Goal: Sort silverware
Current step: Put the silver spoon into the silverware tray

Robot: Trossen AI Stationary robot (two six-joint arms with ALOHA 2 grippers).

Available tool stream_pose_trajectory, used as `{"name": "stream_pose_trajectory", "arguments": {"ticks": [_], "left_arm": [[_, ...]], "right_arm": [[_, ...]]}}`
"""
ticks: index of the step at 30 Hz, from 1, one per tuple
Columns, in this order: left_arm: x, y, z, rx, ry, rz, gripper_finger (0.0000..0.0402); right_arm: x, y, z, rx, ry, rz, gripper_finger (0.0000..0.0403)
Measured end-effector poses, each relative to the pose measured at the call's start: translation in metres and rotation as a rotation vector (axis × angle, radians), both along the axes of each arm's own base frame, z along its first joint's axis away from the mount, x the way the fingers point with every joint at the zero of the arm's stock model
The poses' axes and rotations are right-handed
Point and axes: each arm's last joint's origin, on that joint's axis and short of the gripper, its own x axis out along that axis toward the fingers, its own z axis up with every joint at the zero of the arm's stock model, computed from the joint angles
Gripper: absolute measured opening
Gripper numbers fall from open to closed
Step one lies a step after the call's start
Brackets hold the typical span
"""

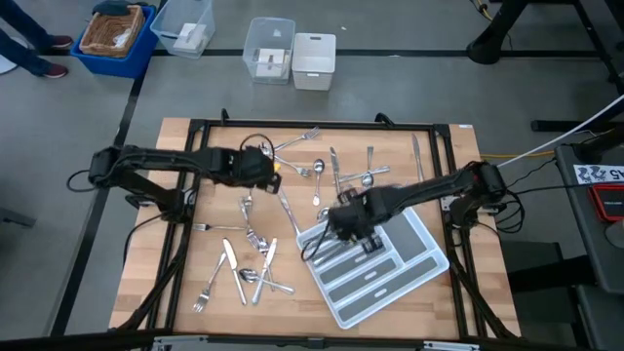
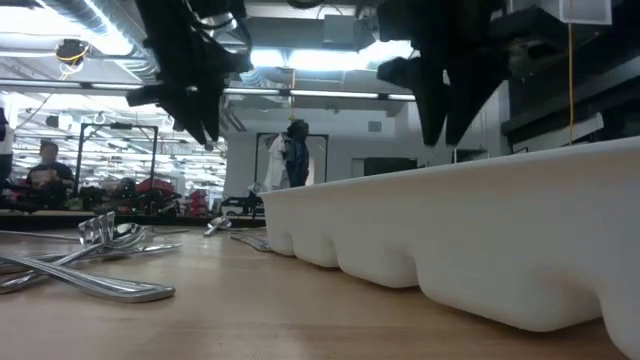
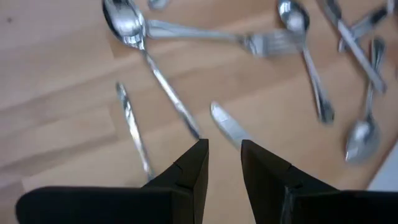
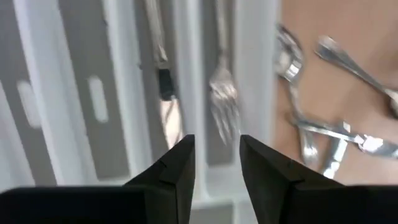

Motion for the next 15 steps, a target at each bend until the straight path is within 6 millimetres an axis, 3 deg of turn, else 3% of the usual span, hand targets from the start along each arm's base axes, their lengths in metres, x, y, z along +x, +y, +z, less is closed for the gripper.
{"name": "stream_pose_trajectory", "arguments": {"ticks": [8, 15], "left_arm": [[0.001, 0.046, -0.004, -0.017, -0.081, 0.199, 0.0085], [0.009, 0.075, -0.035, -0.096, 0.013, 0.254, 0.0085]], "right_arm": [[-0.032, -0.062, 0.052, 0.003, -0.117, -0.151, 0.0129], [-0.062, -0.101, 0.084, 0.015, -0.238, -0.291, 0.0129]]}}
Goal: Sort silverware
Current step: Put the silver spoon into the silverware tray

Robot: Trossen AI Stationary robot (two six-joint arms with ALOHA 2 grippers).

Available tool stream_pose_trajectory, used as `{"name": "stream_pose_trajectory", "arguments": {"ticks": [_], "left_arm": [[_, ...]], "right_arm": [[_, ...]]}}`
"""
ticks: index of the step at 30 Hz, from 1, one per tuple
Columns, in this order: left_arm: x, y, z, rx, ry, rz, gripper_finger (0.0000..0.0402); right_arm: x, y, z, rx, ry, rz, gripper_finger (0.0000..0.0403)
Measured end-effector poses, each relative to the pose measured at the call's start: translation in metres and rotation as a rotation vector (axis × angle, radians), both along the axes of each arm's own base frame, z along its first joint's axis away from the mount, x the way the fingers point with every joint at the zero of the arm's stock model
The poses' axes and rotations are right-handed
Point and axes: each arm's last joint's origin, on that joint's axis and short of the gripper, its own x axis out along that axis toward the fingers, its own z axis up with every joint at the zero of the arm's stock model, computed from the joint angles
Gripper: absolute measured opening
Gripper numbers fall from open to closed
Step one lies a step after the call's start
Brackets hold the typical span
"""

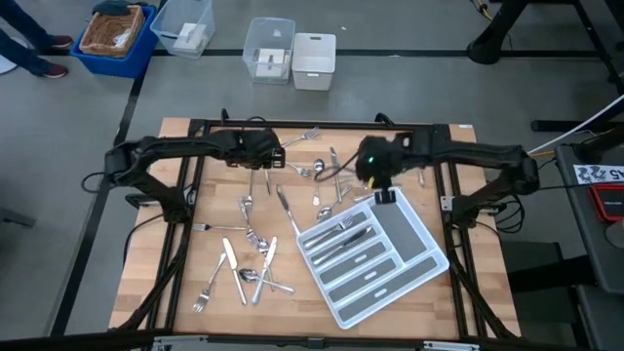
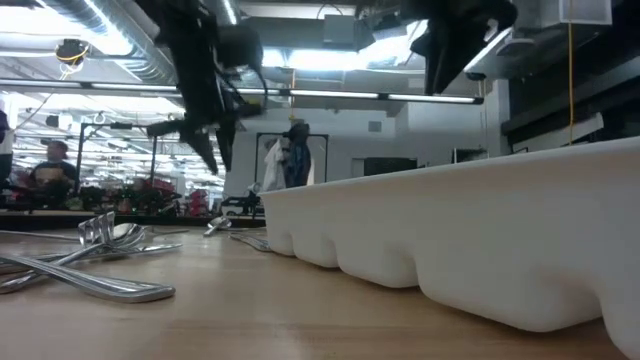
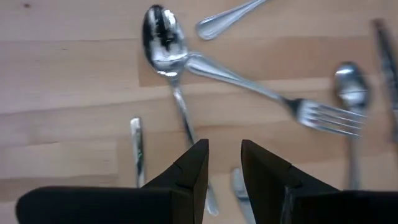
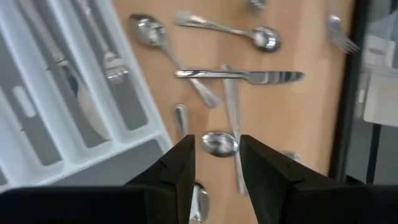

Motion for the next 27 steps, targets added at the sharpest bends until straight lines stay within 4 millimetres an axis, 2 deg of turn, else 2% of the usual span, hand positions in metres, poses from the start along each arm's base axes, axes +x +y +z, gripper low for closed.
{"name": "stream_pose_trajectory", "arguments": {"ticks": [5, 13, 20, 27], "left_arm": [[0.001, 0.020, -0.025, -0.060, 0.082, 0.017, 0.0085], [0.004, 0.050, -0.057, -0.118, 0.107, 0.015, 0.0085], [0.002, 0.062, -0.076, -0.167, 0.128, 0.039, 0.0085], [0.004, 0.064, -0.086, -0.170, 0.175, -0.026, 0.0081]], "right_arm": [[-0.011, -0.016, 0.008, -0.005, -0.034, -0.065, 0.0129], [-0.015, -0.029, 0.009, -0.001, -0.039, -0.130, 0.0129], [-0.014, -0.029, 0.009, -0.008, -0.042, -0.157, 0.0129], [-0.014, -0.029, 0.009, 0.005, -0.052, -0.193, 0.0129]]}}
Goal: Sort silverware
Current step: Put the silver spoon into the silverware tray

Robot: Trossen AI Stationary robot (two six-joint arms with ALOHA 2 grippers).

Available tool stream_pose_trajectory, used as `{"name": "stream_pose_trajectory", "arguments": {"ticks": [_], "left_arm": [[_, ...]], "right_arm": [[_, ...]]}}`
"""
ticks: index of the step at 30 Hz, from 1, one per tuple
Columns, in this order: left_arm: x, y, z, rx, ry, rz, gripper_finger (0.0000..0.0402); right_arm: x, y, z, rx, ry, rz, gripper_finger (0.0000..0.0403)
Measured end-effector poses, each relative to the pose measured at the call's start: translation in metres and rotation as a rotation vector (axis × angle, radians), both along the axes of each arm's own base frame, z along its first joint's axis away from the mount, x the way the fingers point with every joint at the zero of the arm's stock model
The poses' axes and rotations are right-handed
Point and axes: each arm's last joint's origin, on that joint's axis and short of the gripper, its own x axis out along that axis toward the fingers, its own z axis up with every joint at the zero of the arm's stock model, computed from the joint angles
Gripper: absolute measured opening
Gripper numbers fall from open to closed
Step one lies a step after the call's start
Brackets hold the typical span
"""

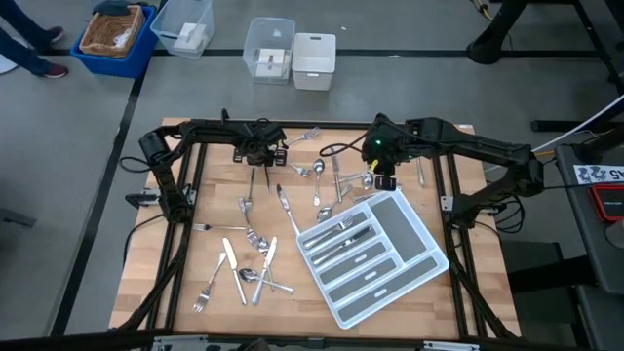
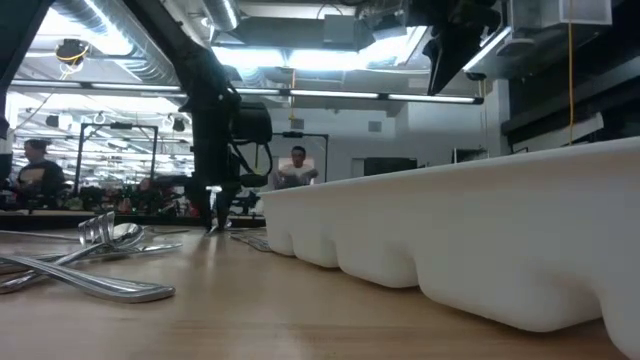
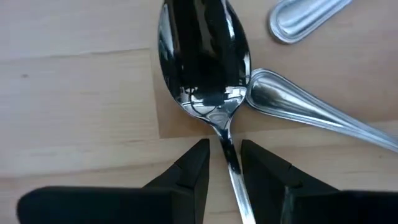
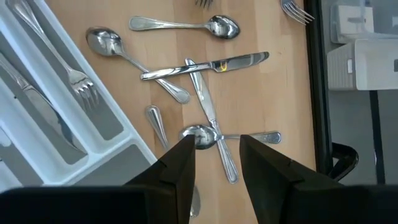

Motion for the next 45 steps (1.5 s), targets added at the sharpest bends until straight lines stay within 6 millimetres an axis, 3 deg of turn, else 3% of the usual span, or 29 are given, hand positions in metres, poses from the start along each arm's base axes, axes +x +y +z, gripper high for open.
{"name": "stream_pose_trajectory", "arguments": {"ticks": [8, 15, 26, 32, 39, 45], "left_arm": [[-0.002, -0.001, 0.006, 0.004, 0.006, -0.082, 0.0009], [-0.002, -0.006, 0.016, -0.029, -0.049, -0.183, 0.0006], [0.001, -0.023, 0.058, -0.026, -0.260, -0.363, 0.0005], [0.037, -0.053, 0.079, 0.053, -0.537, -0.548, 0.0004], [0.085, -0.115, 0.104, 0.208, -0.885, -0.818, 0.0003], [0.099, -0.163, 0.110, 0.277, -0.969, -0.957, 0.0009]], "right_arm": [[-0.001, 0.000, 0.000, 0.022, -0.006, -0.095, 0.0129], [-0.020, -0.001, -0.001, -0.008, 0.097, -0.332, 0.0129], [-0.069, -0.023, 0.015, -0.003, 0.091, -0.714, 0.0129], [-0.086, -0.041, 0.019, -0.022, 0.049, -0.933, 0.0129], [-0.099, -0.062, 0.019, -0.030, 0.031, -1.111, 0.0129], [-0.109, -0.082, 0.016, -0.015, -0.010, -1.283, 0.0129]]}}
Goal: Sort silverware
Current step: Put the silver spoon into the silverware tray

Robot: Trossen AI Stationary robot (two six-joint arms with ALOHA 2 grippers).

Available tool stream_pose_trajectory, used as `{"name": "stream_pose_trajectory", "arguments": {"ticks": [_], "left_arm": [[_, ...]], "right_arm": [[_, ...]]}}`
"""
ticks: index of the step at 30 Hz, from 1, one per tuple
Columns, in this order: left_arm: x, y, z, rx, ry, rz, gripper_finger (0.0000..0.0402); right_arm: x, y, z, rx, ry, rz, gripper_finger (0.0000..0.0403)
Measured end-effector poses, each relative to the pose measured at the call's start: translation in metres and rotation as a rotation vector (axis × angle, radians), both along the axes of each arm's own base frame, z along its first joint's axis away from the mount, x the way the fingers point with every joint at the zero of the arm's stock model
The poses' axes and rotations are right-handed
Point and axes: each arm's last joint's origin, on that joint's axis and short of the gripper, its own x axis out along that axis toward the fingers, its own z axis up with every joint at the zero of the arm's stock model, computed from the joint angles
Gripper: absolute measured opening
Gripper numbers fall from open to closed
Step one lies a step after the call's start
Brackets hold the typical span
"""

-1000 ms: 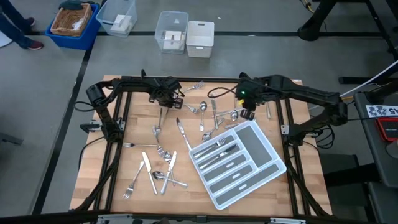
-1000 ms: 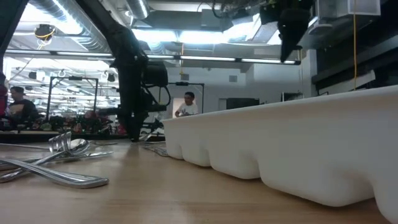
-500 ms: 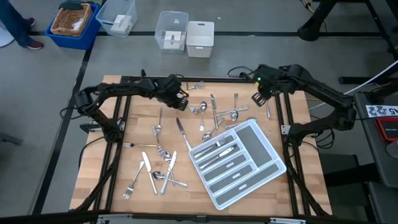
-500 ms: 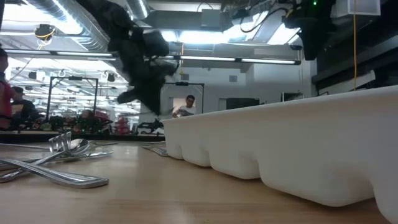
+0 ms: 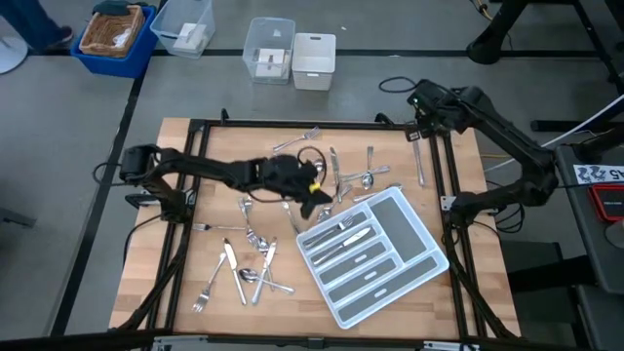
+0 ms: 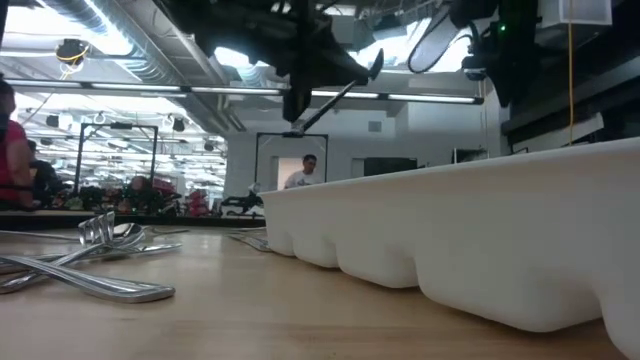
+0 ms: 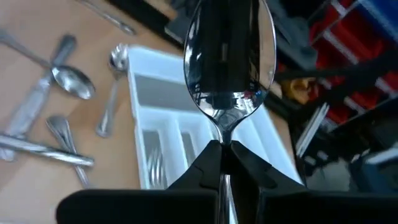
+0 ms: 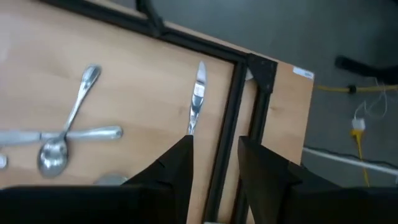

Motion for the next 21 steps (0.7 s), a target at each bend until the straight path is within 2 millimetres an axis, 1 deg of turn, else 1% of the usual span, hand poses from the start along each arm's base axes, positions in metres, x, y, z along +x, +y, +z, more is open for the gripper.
{"name": "stream_pose_trajectory", "arguments": {"ticks": [4, 8, 14, 17, 21], "left_arm": [[0.004, -0.025, -0.008, 0.012, 0.026, -0.029, 0.0007], [0.012, -0.045, -0.018, -0.027, 0.010, -0.064, 0.0007], [0.023, -0.067, -0.033, -0.079, -0.035, -0.099, 0.0009], [0.029, -0.076, -0.037, -0.101, -0.043, -0.102, 0.0007], [0.040, -0.091, -0.035, -0.100, -0.067, -0.121, 0.0006]], "right_arm": [[-0.001, -0.015, -0.008, 0.028, 0.019, -0.052, 0.0129], [0.005, -0.029, -0.020, 0.091, 0.032, -0.073, 0.0129], [0.019, -0.043, -0.039, 0.183, 0.064, -0.058, 0.0129], [0.022, -0.045, -0.050, 0.227, 0.082, -0.045, 0.0129], [0.016, -0.036, -0.077, 0.364, 0.134, 0.010, 0.0129]]}}
